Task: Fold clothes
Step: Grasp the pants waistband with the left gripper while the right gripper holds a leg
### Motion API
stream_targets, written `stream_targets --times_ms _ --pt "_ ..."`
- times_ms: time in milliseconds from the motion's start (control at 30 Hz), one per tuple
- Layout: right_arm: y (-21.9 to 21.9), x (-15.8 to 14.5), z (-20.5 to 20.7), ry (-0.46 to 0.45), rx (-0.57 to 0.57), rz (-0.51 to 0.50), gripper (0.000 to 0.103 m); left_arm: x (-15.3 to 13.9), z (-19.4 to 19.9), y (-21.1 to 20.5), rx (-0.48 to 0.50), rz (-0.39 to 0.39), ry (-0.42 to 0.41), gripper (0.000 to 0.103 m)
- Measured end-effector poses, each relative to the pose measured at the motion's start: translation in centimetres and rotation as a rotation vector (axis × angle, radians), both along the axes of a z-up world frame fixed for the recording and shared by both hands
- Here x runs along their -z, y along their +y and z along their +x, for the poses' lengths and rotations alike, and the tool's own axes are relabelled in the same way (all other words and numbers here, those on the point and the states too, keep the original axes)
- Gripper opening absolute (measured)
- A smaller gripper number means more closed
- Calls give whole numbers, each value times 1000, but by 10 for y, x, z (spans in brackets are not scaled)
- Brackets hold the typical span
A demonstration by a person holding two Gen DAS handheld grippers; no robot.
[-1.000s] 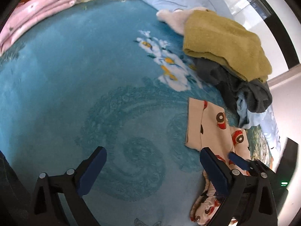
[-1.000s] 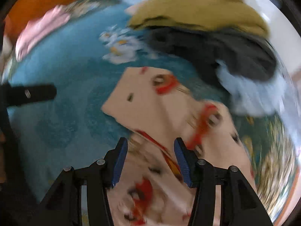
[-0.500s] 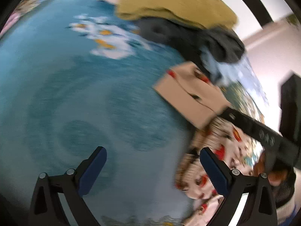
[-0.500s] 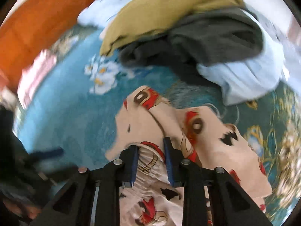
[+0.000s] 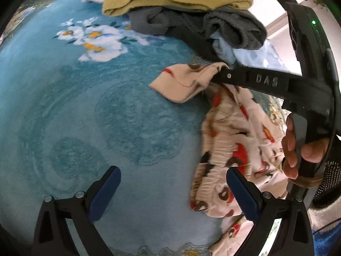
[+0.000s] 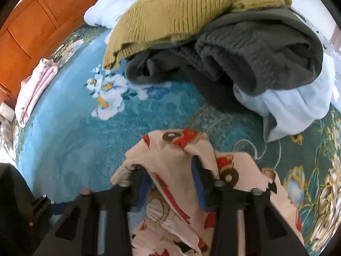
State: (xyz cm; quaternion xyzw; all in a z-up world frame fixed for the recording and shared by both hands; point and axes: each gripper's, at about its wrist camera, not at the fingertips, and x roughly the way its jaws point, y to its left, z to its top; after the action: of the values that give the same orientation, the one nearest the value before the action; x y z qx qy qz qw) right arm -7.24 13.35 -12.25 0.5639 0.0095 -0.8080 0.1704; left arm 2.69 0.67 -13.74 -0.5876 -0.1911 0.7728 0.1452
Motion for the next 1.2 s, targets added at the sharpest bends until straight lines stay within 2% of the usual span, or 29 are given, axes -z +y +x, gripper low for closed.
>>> stream_targets --times_ms 167,267,400,467,533,567,600,633,700,800,933,1033,1133,1200 --pt "53 -45 16 80 125 -134 2 4 -24 11 1 155 -12 100" --pt "91 -74 30 138 205 -204 2 10 -46 20 -9 142 -14 100" --pt "163 -110 73 227 367 -176 2 20 -74 28 -52 193 -56 100" --pt "197 -117 97 240 465 -146 2 25 -83 31 -76 237 -84 91" --pt "230 -122 121 246 563 -116 2 26 -84 33 -97 267 -108 73" --pt "242 -122 131 239 603 -105 2 26 -84 34 -109 281 -120 68" --pt "253 -121 140 228 638 -96 2 26 -84 34 -114 268 -124 53" --pt "263 -119 148 216 675 -92 2 25 -85 34 -117 243 -125 32" --pt "273 -117 158 208 715 -98 2 24 -80 29 -125 218 -127 28" --pt "267 -121 156 220 712 -97 2 14 -68 7 -132 170 -83 25" --pt "256 -128 152 240 698 -93 2 -15 -51 -51 -165 127 -41 25" --pt "248 -136 150 262 684 -93 2 -49 -45 -110 -215 31 23 25" --pt "250 -171 158 369 674 -77 2 -64 -45 -164 -267 -87 23 25" --pt "263 -178 157 400 696 -48 2 -68 -45 -197 -304 -151 15 25"
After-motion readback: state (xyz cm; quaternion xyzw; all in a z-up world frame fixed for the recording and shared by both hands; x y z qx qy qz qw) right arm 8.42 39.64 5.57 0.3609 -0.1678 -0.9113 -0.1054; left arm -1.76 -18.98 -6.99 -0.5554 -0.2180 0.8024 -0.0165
